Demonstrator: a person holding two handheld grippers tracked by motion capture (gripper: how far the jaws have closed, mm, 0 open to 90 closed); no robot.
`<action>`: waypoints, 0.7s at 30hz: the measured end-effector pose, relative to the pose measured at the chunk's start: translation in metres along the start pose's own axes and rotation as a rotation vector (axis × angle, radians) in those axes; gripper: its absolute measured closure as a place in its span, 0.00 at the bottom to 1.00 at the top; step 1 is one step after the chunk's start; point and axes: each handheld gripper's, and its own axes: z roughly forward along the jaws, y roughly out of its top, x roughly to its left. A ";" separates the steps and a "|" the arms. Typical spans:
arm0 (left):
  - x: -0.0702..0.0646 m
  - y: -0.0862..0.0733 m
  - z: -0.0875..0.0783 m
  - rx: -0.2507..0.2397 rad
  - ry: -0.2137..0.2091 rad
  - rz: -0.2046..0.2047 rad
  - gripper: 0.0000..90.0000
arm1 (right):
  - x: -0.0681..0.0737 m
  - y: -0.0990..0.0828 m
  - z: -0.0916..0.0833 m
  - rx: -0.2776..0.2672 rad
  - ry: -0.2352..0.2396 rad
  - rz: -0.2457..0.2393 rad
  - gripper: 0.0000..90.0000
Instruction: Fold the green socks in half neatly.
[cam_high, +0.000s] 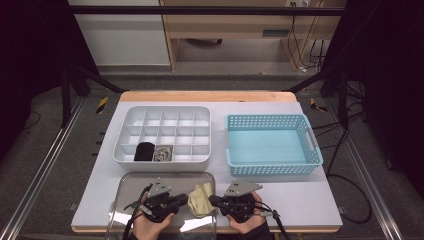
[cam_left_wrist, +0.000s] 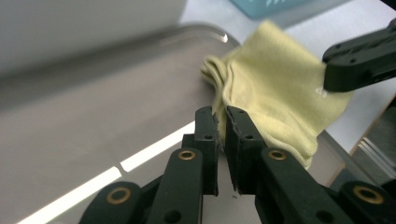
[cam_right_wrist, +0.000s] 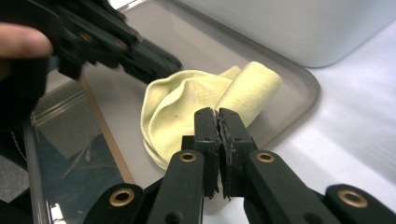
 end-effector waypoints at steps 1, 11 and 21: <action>-0.001 -0.001 0.002 -0.002 -0.001 0.003 0.92 | 0.002 0.001 0.001 0.000 -0.001 -0.010 0.97; -0.003 -0.003 0.003 -0.003 -0.001 0.010 0.95 | 0.019 0.015 0.018 0.008 0.073 -0.076 0.97; 0.005 0.000 -0.005 -0.029 -0.029 -0.030 0.95 | 0.024 0.008 0.038 0.062 0.104 -0.086 0.97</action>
